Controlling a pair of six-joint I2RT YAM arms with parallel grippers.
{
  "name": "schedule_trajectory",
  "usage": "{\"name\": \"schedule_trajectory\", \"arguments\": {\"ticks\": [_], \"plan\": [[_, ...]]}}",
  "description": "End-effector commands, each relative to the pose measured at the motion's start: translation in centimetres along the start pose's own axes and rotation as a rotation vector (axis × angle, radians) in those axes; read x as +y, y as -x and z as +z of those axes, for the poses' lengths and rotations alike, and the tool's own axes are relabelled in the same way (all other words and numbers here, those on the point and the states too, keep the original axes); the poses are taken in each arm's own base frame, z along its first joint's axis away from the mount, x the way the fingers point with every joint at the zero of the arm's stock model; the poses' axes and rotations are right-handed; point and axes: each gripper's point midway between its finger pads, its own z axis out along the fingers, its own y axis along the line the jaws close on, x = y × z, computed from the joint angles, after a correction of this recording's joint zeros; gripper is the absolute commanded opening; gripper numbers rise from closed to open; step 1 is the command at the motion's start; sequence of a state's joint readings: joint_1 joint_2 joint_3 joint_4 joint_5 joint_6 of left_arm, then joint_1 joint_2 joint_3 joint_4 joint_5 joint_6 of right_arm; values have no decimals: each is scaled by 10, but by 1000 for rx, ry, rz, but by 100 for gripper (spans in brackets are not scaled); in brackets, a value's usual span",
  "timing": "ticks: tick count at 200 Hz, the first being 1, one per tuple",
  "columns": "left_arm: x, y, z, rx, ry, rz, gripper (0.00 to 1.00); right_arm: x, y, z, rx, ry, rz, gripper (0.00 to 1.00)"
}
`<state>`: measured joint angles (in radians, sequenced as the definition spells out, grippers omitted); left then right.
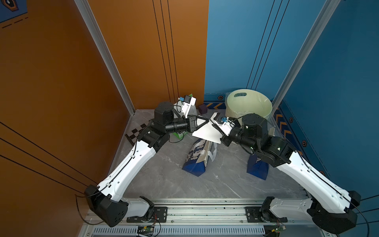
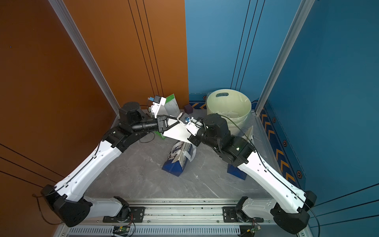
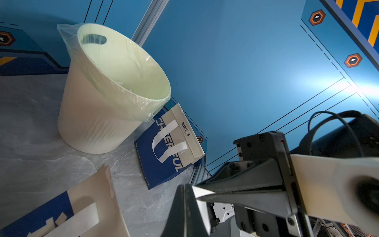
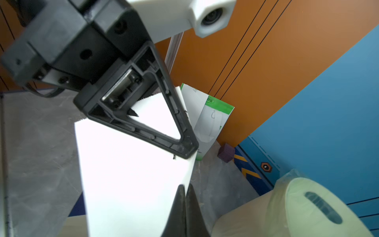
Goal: Shred takeout receipts and throw away
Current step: Shred the takeout receipt.
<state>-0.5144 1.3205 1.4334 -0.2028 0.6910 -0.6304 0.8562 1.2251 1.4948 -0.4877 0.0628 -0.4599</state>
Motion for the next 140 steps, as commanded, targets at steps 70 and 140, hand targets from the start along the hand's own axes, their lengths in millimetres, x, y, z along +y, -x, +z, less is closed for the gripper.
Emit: {"name": "schedule_trajectory", "arguments": {"ticks": [70, 140], "plan": [[69, 14, -2, -80, 284, -129, 0, 45, 41, -40, -98, -64, -505, 0], [86, 36, -9, -134, 351, -74, 0, 53, 71, -73, -262, 130, 4, 0]]}}
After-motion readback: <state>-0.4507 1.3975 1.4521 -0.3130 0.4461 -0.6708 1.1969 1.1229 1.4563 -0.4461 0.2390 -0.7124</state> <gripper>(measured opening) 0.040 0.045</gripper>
